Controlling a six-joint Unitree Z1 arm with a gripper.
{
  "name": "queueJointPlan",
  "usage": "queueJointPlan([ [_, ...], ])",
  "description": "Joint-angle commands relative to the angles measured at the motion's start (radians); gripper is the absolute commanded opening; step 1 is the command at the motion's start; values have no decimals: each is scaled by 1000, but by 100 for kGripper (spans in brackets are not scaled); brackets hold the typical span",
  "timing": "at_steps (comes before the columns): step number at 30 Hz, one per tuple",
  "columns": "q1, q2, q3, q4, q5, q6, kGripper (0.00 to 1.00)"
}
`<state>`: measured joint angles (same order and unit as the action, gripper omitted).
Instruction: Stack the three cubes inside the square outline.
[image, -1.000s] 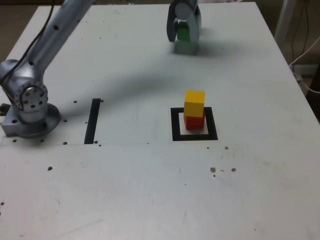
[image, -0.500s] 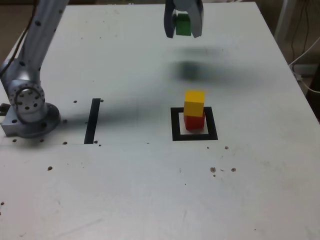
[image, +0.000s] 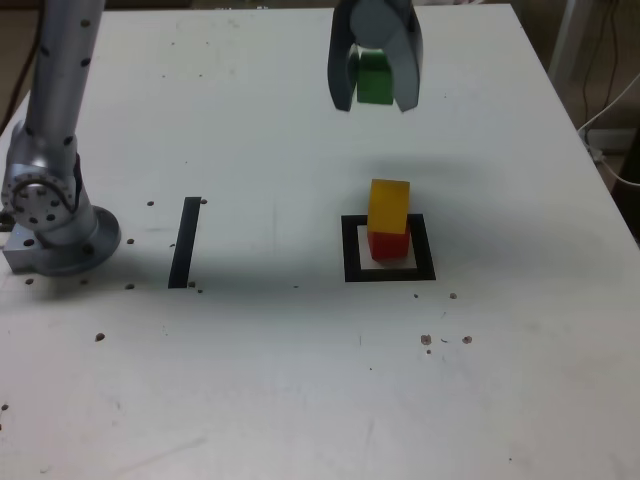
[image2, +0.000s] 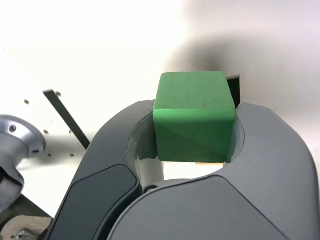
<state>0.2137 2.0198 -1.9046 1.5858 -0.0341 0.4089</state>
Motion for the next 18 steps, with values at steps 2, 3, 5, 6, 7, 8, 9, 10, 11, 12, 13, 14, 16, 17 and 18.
queueJointPlan([
  [2, -46, -20, 18, 16, -5, -37, 28],
  [3, -62, -23, 22, 14, -8, -49, 28],
  [5, -91, -27, 28, 10, -17, -71, 28],
  [6, -105, -28, 29, 8, -23, -81, 28],
  [7, -118, -28, 31, 6, -28, -89, 28],
  [8, -131, -29, 33, 4, -32, -97, 28],
  [9, -142, -29, 35, 2, -36, -105, 28],
  [10, -153, -29, 37, -1, -38, -112, 28],
  [11, -163, -28, 40, -3, -40, -118, 28],
  [12, -171, -28, 45, -7, -43, -123, 28],
  [13, -178, -28, 51, -11, -45, -128, 28],
  [14, -183, -28, 58, -17, -47, -131, 28],
  [16, -193, -28, 81, -33, -55, -137, 28],
  [17, -196, -28, 92, -41, -58, -139, 28],
  [18, -199, -29, 103, -51, -61, -141, 28],
])
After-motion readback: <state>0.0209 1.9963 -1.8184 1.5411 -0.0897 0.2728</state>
